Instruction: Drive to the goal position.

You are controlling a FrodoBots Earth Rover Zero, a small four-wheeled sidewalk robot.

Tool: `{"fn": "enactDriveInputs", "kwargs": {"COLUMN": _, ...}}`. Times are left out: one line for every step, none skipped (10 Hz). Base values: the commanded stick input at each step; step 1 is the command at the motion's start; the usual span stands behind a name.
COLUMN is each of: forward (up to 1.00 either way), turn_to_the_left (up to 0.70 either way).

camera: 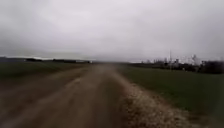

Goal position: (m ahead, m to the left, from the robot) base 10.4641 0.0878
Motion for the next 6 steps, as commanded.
{"fn": "enactDriveInputs", "kwargs": {"forward": 0.85, "turn_to_the_left": 0.00}}
{"fn": "enactDriveInputs", "kwargs": {"forward": 0.85, "turn_to_the_left": 0.00}}
{"fn": "enactDriveInputs", "kwargs": {"forward": 0.85, "turn_to_the_left": 0.00}}
{"fn": "enactDriveInputs", "kwargs": {"forward": 0.85, "turn_to_the_left": 0.00}}
{"fn": "enactDriveInputs", "kwargs": {"forward": 0.85, "turn_to_the_left": 0.00}}
{"fn": "enactDriveInputs", "kwargs": {"forward": 0.85, "turn_to_the_left": 0.00}}
